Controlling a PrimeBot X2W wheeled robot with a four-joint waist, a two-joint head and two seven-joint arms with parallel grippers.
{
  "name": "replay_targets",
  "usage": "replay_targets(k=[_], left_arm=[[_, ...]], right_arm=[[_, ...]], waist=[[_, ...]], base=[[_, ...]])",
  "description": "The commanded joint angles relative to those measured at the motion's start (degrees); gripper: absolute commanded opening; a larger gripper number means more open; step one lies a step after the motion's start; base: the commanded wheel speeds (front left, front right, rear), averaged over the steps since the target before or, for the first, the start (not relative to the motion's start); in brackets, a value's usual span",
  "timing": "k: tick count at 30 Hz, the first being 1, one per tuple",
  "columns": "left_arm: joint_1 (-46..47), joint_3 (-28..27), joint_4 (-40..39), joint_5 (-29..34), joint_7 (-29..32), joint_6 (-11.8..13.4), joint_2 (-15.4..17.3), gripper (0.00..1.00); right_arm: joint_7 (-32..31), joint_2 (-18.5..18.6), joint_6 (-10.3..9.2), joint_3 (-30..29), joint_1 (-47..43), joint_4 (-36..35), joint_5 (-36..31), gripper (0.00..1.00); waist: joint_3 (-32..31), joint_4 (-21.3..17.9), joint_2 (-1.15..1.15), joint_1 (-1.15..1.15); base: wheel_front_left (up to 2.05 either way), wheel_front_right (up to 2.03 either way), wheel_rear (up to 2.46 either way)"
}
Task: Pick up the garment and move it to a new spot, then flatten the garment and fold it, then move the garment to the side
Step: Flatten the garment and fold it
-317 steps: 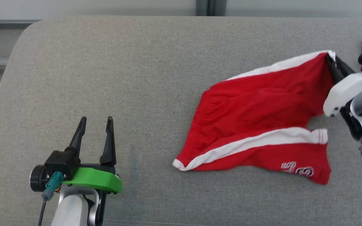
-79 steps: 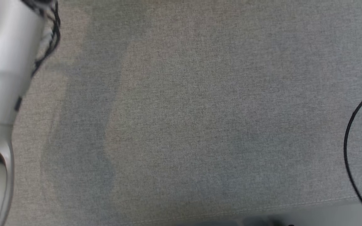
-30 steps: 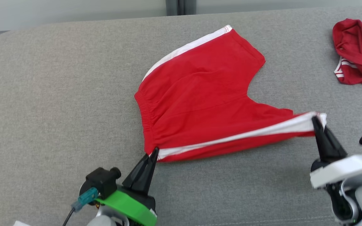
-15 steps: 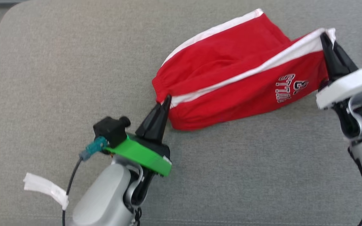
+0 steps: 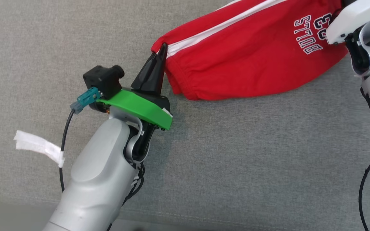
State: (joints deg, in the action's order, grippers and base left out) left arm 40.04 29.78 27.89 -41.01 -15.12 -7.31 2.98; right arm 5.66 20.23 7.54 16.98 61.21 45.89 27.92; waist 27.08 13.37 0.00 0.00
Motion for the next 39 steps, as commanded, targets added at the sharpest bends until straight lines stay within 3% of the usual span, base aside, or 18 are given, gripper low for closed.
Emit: replay_targets(k=[1,2,3,4,5,6,7,10,16,29,39], left_arm=[[1.4,0.9,0.6,-1.0,0.0,-0.3,-0.1,0.00],[1.8,1.7,1.1,-1.3,0.0,-0.3,-0.1,0.00],[2.6,2.3,1.2,-1.6,0.0,-0.3,0.0,0.12],[3.1,2.6,1.4,-1.6,0.0,-0.3,0.0,0.38],[3.3,2.8,1.6,-1.2,0.0,-0.3,0.0,0.96],[3.4,2.9,2.0,-0.8,0.0,-0.3,0.0,1.00],[3.6,2.9,2.3,0.1,0.0,-0.3,0.0,1.00],[3.5,4.1,1.9,3.2,0.0,-0.3,0.0,1.00],[-0.9,1.2,-0.1,8.2,0.0,-0.3,0.1,1.00],[-14.9,-14.3,-10.8,16.0,0.0,0.9,0.0,1.00],[-20.7,-21.2,-16.8,20.3,0.0,2.2,0.0,1.00]], right_arm=[[0.6,-0.4,-0.11,0.8,1.6,2.3,-0.7,0.00],[0.7,-0.7,-0.11,1.1,2.5,3.9,-1.0,0.00],[1.4,-0.9,-0.11,1.4,3.6,5.7,-1.2,0.00],[1.8,-1.0,-0.12,1.5,4.5,7.1,-1.5,0.00],[2.3,-1.2,-0.11,1.7,5.2,8.3,-1.7,0.18],[2.9,-1.6,-0.11,2.0,5.9,9.9,-1.8,0.49],[3.6,-2.0,-0.11,2.3,6.2,11.3,-1.8,1.00],[4.9,-2.0,-0.11,3.3,6.6,14.1,-1.4,1.00],[6.9,-0.6,-0.11,6.0,3.2,16.4,0.9,1.00],[4.9,2.1,-0.11,11.2,-2.6,17.8,7.9,1.00],[1.5,2.6,-0.11,13.4,-3.7,20.0,11.6,1.00]], waist=[[2.4,1.7,0.00,0.00],[2.5,1.8,0.00,0.00],[2.6,1.8,0.00,0.00],[2.7,1.9,0.00,0.00],[2.7,1.9,0.00,0.00],[2.6,1.8,0.00,0.00],[2.4,1.8,0.00,0.00],[1.6,1.6,0.00,0.00],[-1.2,1.0,0.00,0.00],[-3.9,1.2,0.00,0.00],[-3.6,3.0,0.00,0.00]], base=[[0.00,0.00,0.00],[0.00,0.00,0.00],[0.00,0.00,0.00],[0.00,0.00,0.00],[0.00,0.00,0.00],[0.00,0.00,0.00],[0.00,0.00,0.00],[0.00,0.00,0.00],[0.00,0.00,0.00],[0.00,0.00,0.00],[0.00,0.00,0.00]])
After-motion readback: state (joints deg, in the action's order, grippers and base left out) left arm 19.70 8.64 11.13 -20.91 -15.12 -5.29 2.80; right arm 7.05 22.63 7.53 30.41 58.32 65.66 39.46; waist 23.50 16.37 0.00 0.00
